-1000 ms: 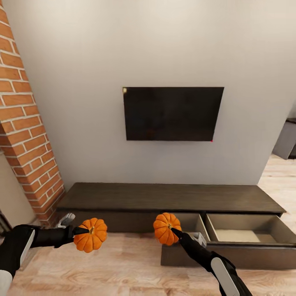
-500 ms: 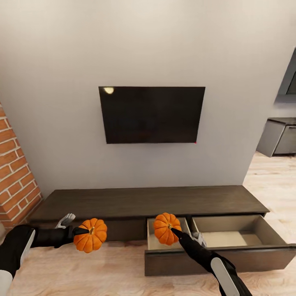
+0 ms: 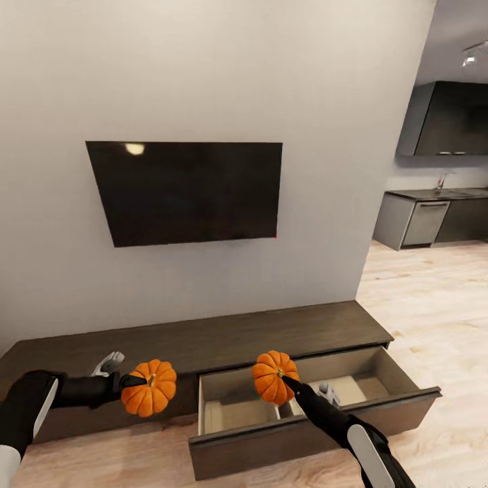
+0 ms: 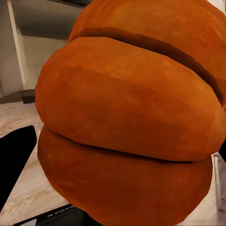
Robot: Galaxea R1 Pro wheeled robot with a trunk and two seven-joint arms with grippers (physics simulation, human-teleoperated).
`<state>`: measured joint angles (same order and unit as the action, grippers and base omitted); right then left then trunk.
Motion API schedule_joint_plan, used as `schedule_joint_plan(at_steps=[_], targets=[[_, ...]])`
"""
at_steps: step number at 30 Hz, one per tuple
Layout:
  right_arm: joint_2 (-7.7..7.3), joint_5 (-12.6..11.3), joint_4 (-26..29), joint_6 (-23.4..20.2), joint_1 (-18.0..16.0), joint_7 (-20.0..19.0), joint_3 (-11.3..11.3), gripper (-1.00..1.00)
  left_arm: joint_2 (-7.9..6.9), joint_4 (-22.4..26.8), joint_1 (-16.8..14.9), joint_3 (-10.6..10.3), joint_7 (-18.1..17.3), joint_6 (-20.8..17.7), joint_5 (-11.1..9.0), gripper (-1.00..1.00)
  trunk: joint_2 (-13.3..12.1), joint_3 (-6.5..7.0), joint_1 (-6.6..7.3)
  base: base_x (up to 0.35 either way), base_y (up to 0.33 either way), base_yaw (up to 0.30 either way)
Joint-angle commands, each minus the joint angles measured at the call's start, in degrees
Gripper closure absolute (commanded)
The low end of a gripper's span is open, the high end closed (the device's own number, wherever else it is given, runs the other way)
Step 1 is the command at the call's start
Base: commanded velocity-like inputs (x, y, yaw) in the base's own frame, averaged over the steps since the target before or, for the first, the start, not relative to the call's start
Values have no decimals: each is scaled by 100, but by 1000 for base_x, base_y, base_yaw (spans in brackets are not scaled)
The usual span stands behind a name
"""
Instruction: Place each of the two pumpkins and all three candles from the living room inside a cabinet in the living room (use any cabinet), then make sure every cabinet is closed, and position the cauldron so it is next to a table in the living room.
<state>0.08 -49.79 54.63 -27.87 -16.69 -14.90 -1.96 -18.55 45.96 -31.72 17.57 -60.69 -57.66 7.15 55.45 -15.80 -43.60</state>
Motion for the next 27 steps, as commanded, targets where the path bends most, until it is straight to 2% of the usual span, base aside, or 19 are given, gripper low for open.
schedule_joint_plan(at_steps=[1, 27], targets=[[0, -40, 4, -3, -1, -3, 1, 100, 0, 1, -1, 1, 4, -17, -38, 100, 0, 1, 0, 231, -271, -138], [0, -31, 9, 1, -1, -7, 1, 100, 0, 0, -1, 1, 4, -17, -30, 100, 0, 1, 0, 218, -278, -8]])
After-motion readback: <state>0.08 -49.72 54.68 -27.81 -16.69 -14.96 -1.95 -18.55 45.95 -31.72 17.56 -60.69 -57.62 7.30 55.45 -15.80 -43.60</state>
